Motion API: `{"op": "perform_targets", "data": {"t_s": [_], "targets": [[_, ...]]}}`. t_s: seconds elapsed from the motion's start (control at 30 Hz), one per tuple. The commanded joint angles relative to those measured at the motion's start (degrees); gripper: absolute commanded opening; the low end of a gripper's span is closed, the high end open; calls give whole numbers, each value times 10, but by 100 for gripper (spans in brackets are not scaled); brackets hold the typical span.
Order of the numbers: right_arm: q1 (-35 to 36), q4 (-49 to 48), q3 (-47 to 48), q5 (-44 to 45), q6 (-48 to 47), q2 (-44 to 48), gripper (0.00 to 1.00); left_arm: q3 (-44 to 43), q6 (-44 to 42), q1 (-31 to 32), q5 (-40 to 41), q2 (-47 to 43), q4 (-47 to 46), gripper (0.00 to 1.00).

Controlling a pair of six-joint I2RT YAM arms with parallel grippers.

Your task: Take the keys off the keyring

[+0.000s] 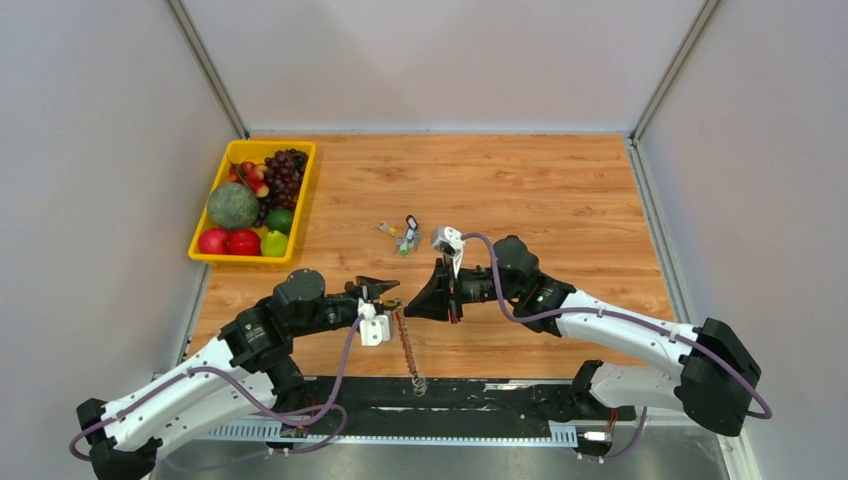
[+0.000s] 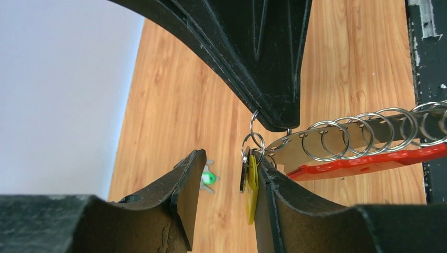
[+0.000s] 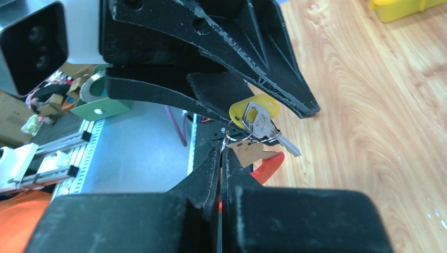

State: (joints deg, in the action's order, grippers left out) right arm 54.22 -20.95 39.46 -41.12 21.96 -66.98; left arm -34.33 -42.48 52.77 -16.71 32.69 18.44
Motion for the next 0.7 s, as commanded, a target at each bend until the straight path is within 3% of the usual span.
{"op": "perform_targets", "data": {"t_s": [0.0, 0.1, 0.2, 0.27, 0.47, 0.67], "targets": [[-7, 38, 39, 19, -25, 37, 0, -22, 32, -6, 59, 26, 23, 46], [-16, 59, 44, 23, -40, 42, 0, -31, 41, -6, 52, 30, 27, 37], [-26, 68, 50, 16, -43, 45, 0, -38, 44, -6, 40, 30, 32, 9], [-33, 68, 53, 8, -40, 45, 0, -40, 40, -6, 31, 31, 37, 1], [-42, 60, 62, -18, -23, 43, 0, -37, 30, -6, 14, 27, 39, 0], [-47, -27, 46, -90, 47, 25, 0, -34, 26, -6, 16, 26, 38, 0]]}}
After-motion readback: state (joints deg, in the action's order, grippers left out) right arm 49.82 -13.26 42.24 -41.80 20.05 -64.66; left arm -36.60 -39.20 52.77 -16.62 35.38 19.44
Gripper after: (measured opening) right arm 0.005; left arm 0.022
